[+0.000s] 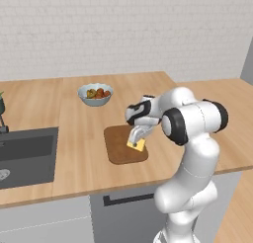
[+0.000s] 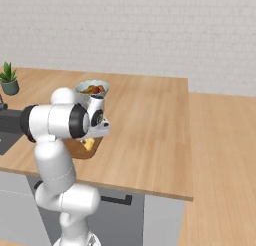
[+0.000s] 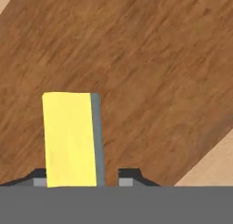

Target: Pick up the sponge from the counter and clean the cutting board by briefly scrubbing or pressing down on the cutting board. Once finished, release the sponge.

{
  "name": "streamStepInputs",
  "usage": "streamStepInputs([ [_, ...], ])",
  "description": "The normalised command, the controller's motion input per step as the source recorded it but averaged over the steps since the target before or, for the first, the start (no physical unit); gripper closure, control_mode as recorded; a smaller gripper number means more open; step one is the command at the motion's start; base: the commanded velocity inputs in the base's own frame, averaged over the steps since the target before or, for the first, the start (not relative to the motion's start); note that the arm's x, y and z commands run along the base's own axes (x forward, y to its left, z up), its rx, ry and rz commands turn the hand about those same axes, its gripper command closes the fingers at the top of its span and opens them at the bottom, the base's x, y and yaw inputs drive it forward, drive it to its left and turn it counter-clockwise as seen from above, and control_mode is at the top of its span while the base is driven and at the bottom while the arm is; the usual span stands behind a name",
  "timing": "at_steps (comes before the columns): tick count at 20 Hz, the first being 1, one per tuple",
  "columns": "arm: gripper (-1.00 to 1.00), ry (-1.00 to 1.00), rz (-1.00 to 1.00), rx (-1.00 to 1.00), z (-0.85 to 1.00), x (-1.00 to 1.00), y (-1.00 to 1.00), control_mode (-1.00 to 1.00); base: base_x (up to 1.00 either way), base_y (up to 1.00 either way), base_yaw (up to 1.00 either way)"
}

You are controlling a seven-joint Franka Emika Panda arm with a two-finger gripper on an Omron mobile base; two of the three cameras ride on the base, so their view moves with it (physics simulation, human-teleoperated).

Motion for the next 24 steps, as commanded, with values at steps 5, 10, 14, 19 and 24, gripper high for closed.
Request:
streamStepInputs([
  [5, 1.00, -0.48, 0.00, 0.00, -0.14, 0.02, -0.02, -1.00, 0.00, 0.00, 0.00],
  [10, 1.00, -0.15, 0.00, -0.01, -0.07, 0.07, 0.17, -1.00, 0.00, 0.00, 0.00],
  [14, 1.00, -0.16, 0.00, 0.02, -0.12, 0.27, 0.11, -1.00, 0.00, 0.00, 0.00],
  [19, 1.00, 0.00, 0.00, -0.02, -0.06, 0.22, 0.04, -1.00, 0.00, 0.00, 0.00],
  [24, 1.00, -0.01, 0.00, -0.01, -0.13, 0.30, 0.01, -1.00, 0.00, 0.00, 0.00],
])
